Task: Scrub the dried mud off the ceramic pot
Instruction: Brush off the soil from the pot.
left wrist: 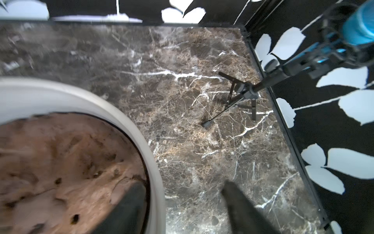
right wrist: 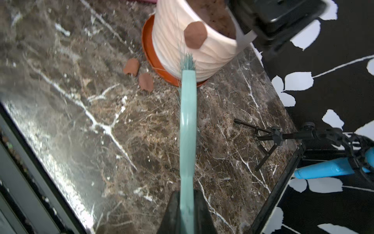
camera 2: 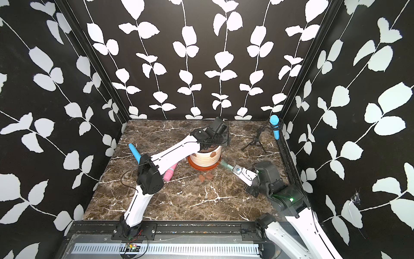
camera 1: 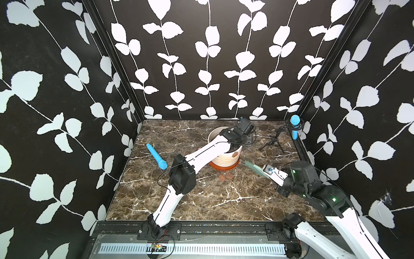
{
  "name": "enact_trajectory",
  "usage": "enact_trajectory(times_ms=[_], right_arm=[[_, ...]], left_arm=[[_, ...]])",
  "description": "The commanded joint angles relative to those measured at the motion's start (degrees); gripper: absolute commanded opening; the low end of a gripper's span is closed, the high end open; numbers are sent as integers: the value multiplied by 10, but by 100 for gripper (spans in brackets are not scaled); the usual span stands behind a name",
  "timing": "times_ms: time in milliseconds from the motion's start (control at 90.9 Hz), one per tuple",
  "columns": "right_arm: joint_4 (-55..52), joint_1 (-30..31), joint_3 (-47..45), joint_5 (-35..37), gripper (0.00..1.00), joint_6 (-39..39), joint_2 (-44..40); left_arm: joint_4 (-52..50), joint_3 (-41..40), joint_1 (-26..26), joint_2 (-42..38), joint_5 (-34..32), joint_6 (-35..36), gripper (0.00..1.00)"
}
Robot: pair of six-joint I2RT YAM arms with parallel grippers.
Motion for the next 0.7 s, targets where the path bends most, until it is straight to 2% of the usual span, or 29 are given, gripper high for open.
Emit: enact_trajectory(times_ms=[0, 99, 341, 484, 583, 693], right_arm=[[-5, 1, 39, -7, 0, -137, 21], [20, 2, 92, -11, 0, -167, 63], [-6, 3, 240, -124, 0, -221, 197], [4, 7, 298, -86, 0, -249, 276], [7, 32, 325, -50, 0, -276, 316], [2, 58, 327, -47, 0, -329, 336]], left_arm=[[-17, -3, 7, -104, -12, 61, 87], [-48, -35, 28, -158, -17, 104, 98], [-47, -216, 89, -336, -36, 173, 98], [-23, -362, 118, -438, -89, 231, 98], [-12, -454, 179, -495, -86, 251, 98], [30, -550, 234, -541, -77, 264, 98]])
